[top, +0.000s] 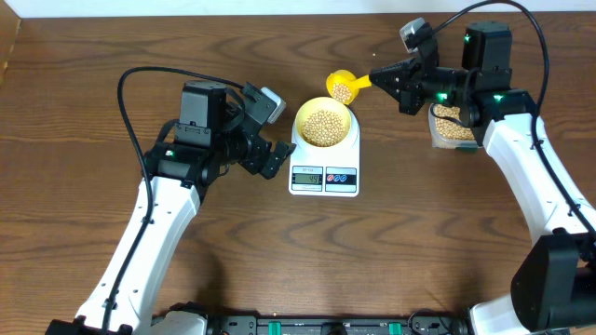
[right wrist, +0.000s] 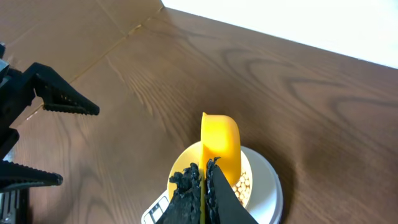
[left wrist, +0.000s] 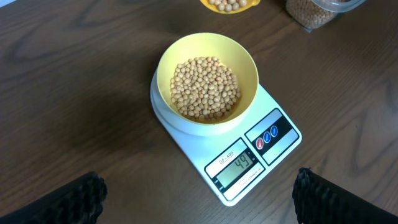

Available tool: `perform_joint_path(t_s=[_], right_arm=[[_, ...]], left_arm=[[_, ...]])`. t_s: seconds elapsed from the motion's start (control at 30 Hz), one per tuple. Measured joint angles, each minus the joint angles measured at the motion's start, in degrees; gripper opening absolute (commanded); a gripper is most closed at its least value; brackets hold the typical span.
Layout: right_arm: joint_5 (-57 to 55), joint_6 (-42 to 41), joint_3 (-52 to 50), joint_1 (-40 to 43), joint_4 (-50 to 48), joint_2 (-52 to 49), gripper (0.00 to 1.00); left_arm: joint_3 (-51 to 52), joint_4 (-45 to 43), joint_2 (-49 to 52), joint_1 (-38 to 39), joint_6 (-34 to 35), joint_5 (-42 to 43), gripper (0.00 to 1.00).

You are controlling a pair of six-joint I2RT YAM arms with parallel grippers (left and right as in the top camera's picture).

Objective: Scoop item into bowl and weigh 50g on scale
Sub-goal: 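Hold the scoop still above the bowl while the scale settles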

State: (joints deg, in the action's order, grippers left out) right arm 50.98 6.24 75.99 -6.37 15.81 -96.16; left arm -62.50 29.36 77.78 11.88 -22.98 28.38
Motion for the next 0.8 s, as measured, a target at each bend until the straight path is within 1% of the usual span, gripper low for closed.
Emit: perform_joint_path(t_s=[0.8], right_arm=[[-0.46, -0.42, 0.00, 0.00, -1.03, 0.00, 0.01]], left_arm=[[0.00, 0.02, 0.00, 0.00, 0.00, 0.02, 0.98]])
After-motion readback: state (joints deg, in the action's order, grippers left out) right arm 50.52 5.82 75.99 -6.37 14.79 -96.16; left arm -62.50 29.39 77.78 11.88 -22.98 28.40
